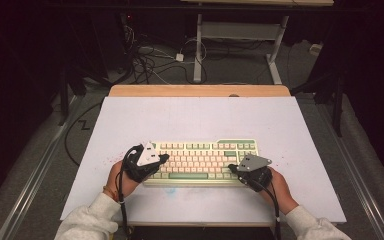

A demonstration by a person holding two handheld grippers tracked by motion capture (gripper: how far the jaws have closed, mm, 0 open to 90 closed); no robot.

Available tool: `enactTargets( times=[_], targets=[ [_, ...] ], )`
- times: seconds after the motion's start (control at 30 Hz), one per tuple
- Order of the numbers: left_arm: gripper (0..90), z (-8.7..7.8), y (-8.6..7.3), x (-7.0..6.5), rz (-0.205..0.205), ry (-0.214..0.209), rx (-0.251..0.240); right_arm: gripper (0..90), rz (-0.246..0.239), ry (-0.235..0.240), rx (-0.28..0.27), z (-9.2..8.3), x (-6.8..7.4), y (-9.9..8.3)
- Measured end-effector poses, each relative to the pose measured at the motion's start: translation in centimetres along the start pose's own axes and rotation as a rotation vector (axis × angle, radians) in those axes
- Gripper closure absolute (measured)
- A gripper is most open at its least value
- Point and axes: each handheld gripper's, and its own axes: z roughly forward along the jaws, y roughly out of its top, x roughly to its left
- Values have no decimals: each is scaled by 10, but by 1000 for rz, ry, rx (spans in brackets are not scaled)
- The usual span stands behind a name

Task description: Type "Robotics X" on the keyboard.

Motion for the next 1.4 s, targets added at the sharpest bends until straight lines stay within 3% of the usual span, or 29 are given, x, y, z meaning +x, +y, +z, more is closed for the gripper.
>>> enactTargets(
  times=[0.13,0.27,0.47,0.87,1.4],
  targets=[
    [874,7,6,-3,22,6,21,900,6,0,-2,0,0,0],
    [874,17,11,-6,39,-14,60,900,7,1,-1,0,0,-1],
    [873,28,16,-5,44,-30,91,900,6,-1,-1,-1,1,-1],
    [873,47,24,-1,37,-22,135,900,1,-5,-1,-1,1,-1],
    [872,53,26,-1,54,-1,157,900,-5,-4,2,-2,1,-1]
  ],
)
